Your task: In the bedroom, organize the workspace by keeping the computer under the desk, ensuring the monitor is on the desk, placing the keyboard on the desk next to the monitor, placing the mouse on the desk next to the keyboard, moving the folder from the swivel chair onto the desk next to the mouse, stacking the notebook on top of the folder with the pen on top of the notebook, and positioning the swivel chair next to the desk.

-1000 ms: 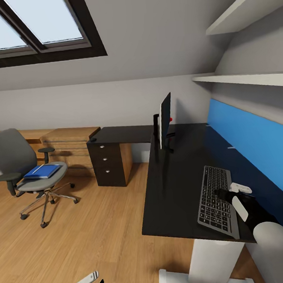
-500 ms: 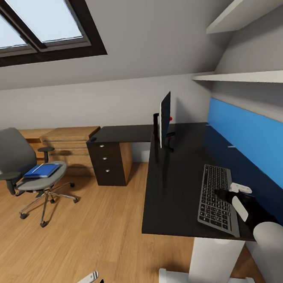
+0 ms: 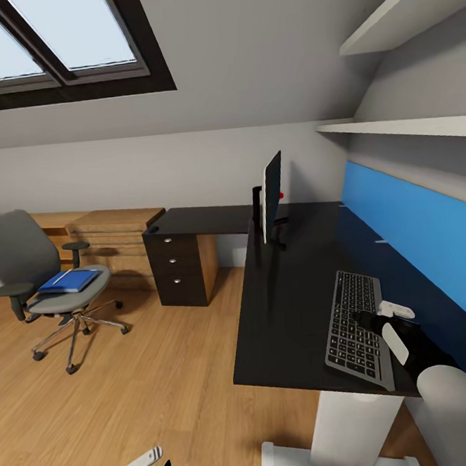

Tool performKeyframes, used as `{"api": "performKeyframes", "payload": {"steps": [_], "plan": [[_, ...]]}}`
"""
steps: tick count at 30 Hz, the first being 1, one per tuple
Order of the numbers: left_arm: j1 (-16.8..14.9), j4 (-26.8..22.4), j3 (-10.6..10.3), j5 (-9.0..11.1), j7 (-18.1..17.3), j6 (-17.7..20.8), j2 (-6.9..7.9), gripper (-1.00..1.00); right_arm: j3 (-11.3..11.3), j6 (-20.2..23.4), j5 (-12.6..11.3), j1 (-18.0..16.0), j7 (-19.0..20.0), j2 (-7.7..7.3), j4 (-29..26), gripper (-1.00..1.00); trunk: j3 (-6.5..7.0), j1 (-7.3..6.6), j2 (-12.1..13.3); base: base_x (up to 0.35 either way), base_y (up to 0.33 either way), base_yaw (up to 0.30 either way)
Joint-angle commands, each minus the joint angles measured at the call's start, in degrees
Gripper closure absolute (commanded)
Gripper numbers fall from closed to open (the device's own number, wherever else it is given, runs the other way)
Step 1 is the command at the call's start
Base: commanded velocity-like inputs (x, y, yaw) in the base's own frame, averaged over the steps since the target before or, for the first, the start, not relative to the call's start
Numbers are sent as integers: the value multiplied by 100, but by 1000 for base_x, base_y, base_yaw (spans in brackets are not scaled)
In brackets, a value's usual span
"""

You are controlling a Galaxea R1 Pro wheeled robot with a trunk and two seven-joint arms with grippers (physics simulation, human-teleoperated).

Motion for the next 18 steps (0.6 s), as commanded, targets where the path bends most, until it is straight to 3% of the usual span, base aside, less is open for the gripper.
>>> {"api": "performKeyframes", "payload": {"steps": [1, 6, 11, 18], "plan": [[-1, -10, 7, 54, 11, 20, -3, -100, 4, 27, -61, 0, -31, 0, -10, -100, -6, 0, -3, 0, 0, 0], [-1, -10, 7, 57, 11, 20, -3, -100, 5, 26, -61, 2, -31, 2, -10, -100, -6, 0, -3, 0, 0, 0], [-1, -10, 7, 58, 13, 20, -3, -100, 5, 26, -61, 0, -31, 7, -10, -100, -96, 109, -204, 0, 0, 0], [-1, -10, 7, 58, 13, 20, -3, -100, 4, 26, -61, 0, -31, 7, -10, -100, -96, 109, -204, 0, 0, 0]]}}
